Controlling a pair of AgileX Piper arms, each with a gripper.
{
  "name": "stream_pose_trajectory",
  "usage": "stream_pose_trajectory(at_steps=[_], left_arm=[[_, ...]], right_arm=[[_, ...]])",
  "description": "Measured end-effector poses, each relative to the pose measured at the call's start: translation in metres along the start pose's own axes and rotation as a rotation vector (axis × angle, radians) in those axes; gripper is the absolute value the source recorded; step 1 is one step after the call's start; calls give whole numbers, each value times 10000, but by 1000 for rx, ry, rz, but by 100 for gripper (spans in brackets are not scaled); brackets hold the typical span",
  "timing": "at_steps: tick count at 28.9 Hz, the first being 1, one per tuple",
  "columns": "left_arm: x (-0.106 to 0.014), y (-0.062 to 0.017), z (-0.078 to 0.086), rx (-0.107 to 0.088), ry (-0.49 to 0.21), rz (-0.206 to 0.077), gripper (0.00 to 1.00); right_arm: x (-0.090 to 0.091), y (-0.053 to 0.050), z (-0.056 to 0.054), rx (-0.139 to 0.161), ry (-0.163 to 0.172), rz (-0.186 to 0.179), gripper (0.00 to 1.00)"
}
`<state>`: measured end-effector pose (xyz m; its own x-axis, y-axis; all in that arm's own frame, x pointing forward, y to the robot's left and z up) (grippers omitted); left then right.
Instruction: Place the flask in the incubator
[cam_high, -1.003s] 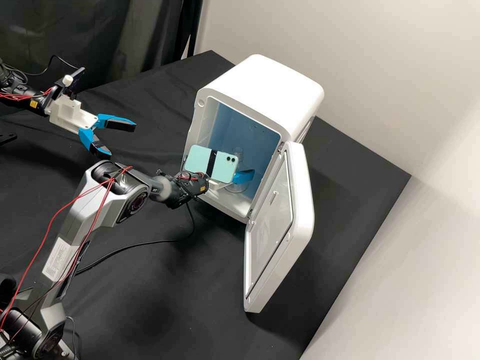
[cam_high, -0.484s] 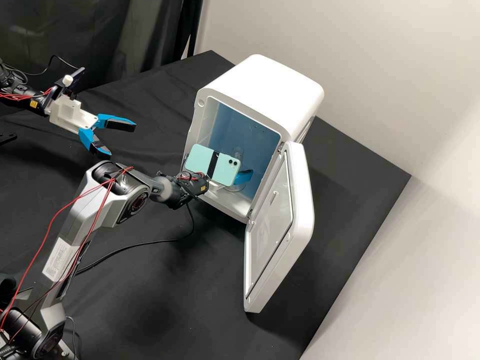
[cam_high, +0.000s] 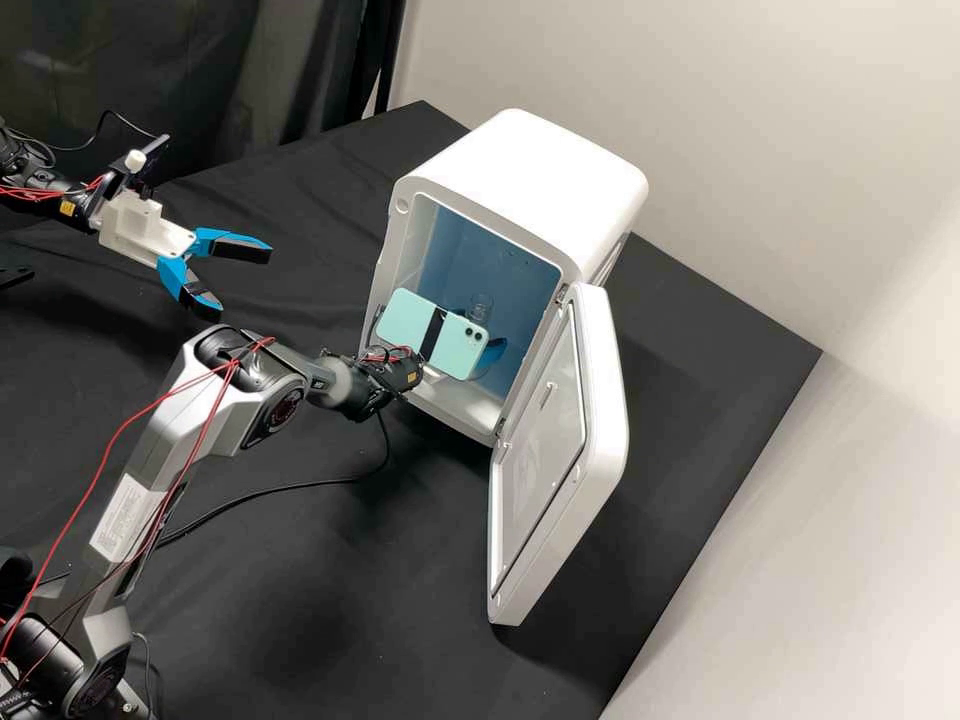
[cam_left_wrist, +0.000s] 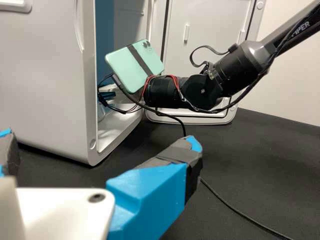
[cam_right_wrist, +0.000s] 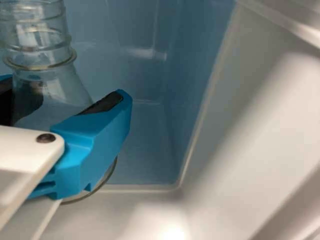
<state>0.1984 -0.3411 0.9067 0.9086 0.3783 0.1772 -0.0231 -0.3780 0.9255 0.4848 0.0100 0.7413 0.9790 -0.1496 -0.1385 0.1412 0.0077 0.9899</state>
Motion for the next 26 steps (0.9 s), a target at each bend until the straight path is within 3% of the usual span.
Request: stream_pose_trajectory(at_steps=[2,20,26], left_arm=[[0,0,0,0,0,0,100],[0,0,0,0,0,0,100],[-17,32,16,6,-4,13,100]], right_arm=[[10,-21,9,-12,4,-7,0],[131,-76,46,-5,7,-4,0],[153,-89,56,-5,7,-3,0]])
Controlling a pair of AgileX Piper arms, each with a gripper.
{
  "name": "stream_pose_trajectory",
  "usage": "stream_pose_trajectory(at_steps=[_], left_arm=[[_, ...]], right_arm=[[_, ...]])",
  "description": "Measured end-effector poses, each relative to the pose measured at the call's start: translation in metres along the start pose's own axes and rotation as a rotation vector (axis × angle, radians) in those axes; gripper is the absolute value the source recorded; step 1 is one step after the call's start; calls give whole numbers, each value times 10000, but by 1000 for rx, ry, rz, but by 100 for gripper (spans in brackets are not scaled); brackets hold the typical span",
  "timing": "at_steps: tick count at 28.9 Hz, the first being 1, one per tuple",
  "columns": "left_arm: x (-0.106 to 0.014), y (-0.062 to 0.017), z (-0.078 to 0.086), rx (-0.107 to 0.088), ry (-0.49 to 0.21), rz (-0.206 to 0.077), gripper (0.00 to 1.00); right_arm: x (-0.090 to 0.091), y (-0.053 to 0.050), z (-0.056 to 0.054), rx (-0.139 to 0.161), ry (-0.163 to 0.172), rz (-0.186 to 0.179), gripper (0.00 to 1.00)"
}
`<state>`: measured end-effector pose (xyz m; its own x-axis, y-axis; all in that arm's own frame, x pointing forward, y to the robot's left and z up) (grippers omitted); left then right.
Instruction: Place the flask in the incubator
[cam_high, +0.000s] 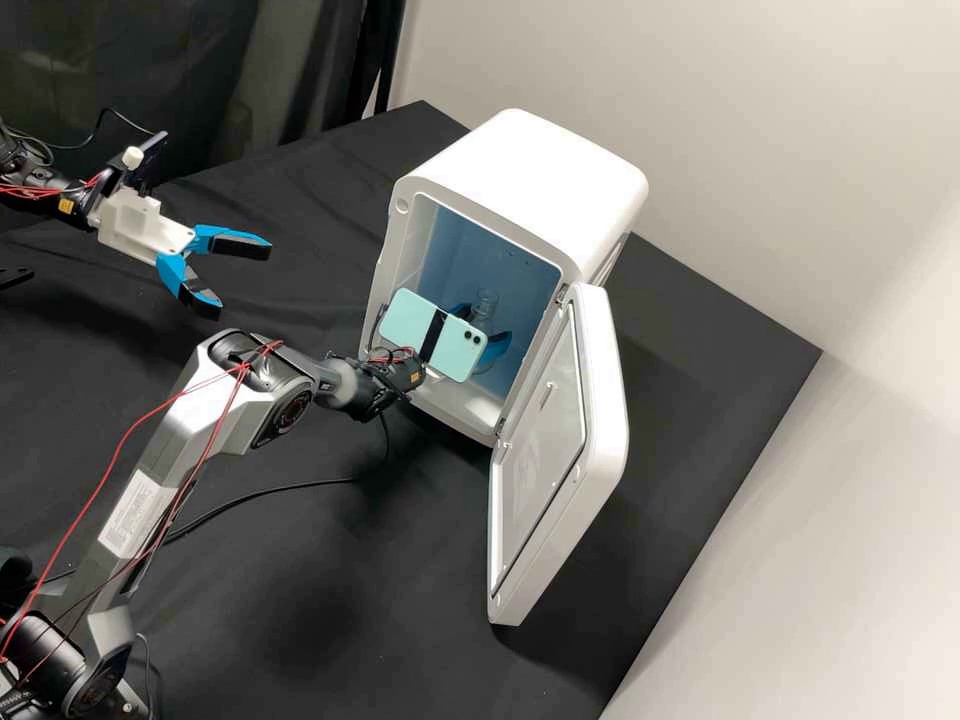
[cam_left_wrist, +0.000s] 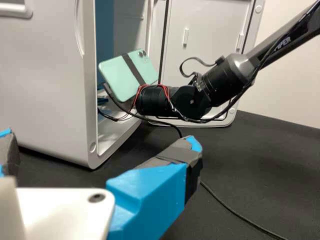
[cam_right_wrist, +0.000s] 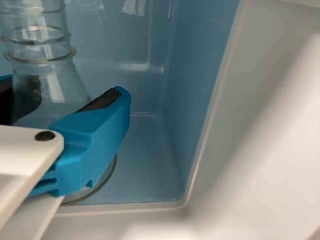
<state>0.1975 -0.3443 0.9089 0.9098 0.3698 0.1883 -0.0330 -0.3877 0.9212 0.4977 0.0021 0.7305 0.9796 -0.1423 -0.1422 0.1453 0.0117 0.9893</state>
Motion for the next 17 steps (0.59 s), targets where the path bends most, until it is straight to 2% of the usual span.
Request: stream_pose_trajectory(at_steps=[17], left_arm=[[-17,22,9,6,4,2,100]], right_arm=[[3,-1,0,-6,0,0,0]])
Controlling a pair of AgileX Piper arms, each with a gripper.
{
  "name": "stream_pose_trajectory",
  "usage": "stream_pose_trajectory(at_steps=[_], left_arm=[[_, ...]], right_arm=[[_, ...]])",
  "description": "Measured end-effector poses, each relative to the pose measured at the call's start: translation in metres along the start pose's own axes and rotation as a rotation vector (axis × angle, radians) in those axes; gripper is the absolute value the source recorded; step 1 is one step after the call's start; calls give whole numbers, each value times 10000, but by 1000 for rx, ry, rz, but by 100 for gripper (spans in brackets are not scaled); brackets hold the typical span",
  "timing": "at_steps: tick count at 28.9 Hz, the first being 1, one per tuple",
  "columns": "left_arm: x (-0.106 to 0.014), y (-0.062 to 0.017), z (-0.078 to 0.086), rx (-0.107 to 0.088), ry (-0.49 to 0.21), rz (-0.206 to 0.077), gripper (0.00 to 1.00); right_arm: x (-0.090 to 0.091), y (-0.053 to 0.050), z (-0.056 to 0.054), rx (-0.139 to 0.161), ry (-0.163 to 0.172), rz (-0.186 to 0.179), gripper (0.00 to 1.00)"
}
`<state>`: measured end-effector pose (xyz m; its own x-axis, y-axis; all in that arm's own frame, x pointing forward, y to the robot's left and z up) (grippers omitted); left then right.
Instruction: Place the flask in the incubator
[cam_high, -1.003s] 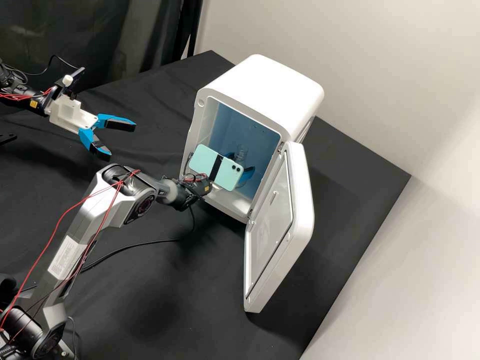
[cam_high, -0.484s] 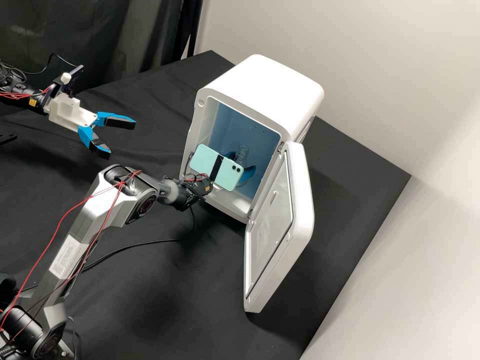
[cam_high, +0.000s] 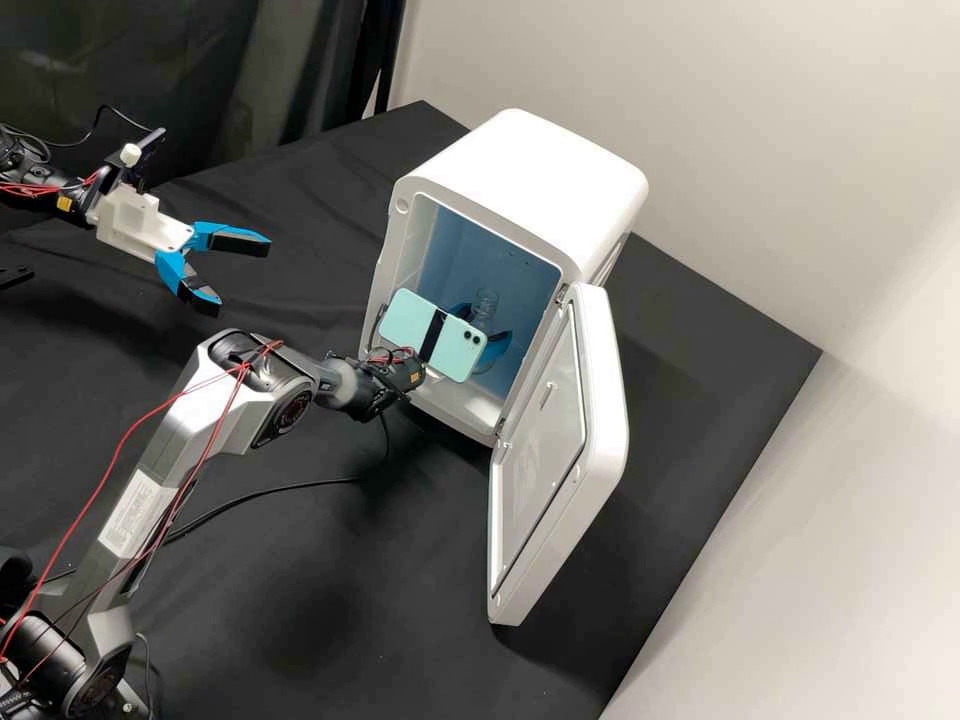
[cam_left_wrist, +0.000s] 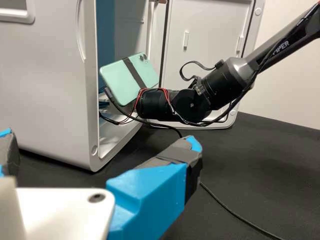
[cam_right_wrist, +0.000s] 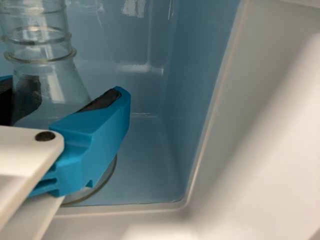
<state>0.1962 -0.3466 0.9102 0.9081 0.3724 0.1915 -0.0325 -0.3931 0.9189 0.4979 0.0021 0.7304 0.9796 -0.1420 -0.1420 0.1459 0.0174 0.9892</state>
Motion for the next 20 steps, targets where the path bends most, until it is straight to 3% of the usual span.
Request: stream_pose_trajectory(at_steps=[2,3,11,16,20], left_arm=[[2,-4,-2,-1,1,-2,100],[2,-4,-2,-1,1,-2,100],[8,-16,-8,-3,2,-7,100],[8,-16,-8,-3,2,-7,100],[8,-16,-8,-3,2,-7,100]], right_arm=[[0,0,0,0,0,0,0],[0,0,0,0,0,0,100],[-1,-1,2,-1,-9,6,100],[11,-48,47,-33,-23,-8,100],[13,-71,66,-36,-36,-25,100]])
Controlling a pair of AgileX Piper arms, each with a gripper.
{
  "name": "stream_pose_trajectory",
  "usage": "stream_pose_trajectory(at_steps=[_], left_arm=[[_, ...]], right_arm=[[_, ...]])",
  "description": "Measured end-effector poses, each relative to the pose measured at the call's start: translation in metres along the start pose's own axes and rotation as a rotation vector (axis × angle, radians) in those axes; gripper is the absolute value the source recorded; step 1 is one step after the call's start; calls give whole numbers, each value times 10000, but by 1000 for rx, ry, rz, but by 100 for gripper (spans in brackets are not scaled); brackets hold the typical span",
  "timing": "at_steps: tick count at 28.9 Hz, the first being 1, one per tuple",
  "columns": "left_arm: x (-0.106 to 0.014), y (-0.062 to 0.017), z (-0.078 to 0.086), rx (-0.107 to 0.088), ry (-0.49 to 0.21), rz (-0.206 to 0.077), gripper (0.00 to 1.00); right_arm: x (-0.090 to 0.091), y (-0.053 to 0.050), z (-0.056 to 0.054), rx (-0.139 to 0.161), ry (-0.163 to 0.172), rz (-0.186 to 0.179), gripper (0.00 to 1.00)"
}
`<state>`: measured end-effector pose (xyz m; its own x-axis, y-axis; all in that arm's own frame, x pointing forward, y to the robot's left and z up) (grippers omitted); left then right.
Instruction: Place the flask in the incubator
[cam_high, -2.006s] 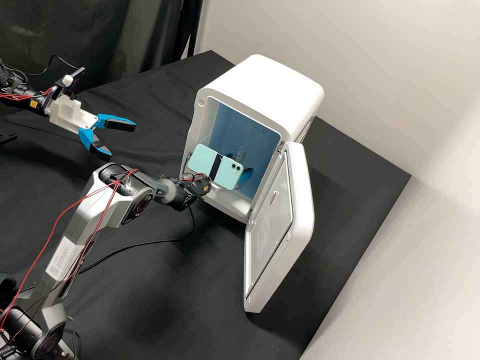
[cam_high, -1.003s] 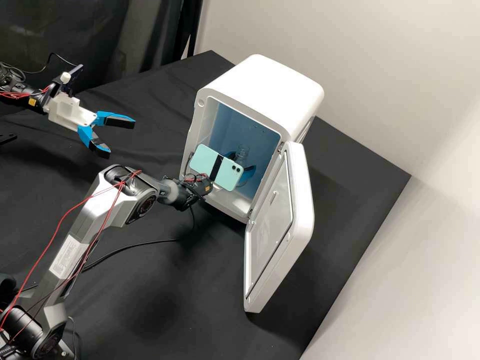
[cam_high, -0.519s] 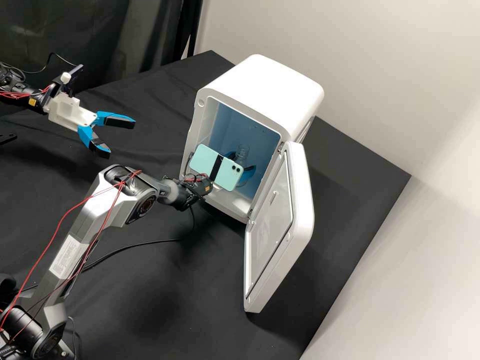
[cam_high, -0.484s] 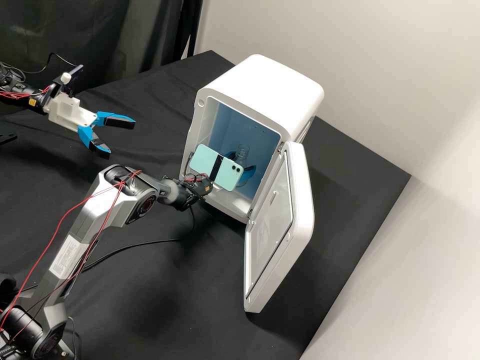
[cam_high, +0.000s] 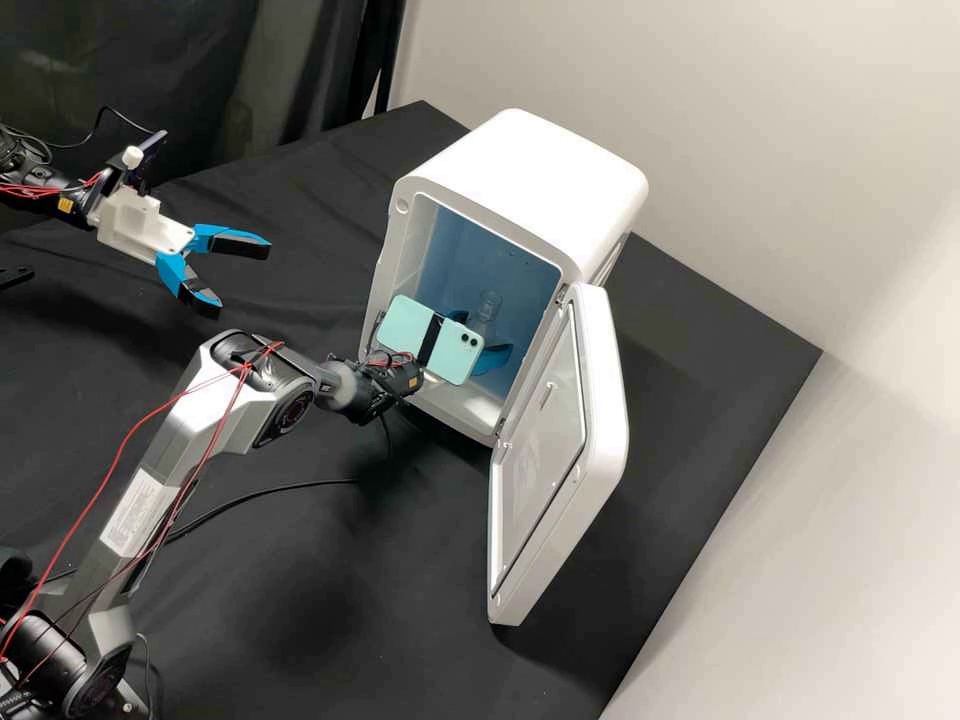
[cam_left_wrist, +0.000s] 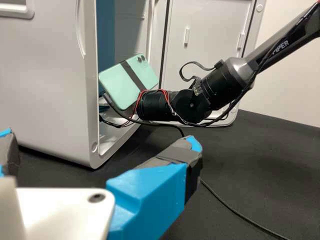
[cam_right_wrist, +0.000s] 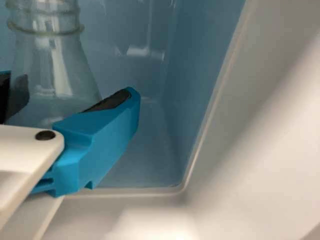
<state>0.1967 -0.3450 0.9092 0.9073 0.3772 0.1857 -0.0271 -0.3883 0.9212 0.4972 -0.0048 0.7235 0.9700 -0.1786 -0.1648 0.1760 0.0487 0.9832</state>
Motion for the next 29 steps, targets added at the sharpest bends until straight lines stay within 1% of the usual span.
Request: stream_pose_trajectory(at_steps=[6,8,10,18,19,20,25,26,28,29], left_arm=[[0,0,0,0,0,0,100],[0,0,0,0,0,0,100],[0,0,0,0,0,0,100],[0,0,0,0,0,0,100],[0,0,0,0,0,0,100],[0,0,0,0,0,0,100],[0,0,0,0,0,0,100],[0,0,0,0,0,0,100],[0,0,0,0,0,0,100],[0,0,0,0,0,0,100]], right_arm=[[3,-48,39,-3,-19,-26,100],[2,-62,49,-1,-30,-42,100],[1,-63,59,12,-41,-42,100],[-5,-73,72,20,-46,-44,100],[-12,-78,93,31,-52,-46,100],[-18,-87,100,31,-50,-47,100],[-74,-40,128,45,-48,-49,100],[-98,0,129,46,-40,-47,100],[-129,33,130,43,-29,-50,100],[-138,53,125,48,-23,-50,100]])
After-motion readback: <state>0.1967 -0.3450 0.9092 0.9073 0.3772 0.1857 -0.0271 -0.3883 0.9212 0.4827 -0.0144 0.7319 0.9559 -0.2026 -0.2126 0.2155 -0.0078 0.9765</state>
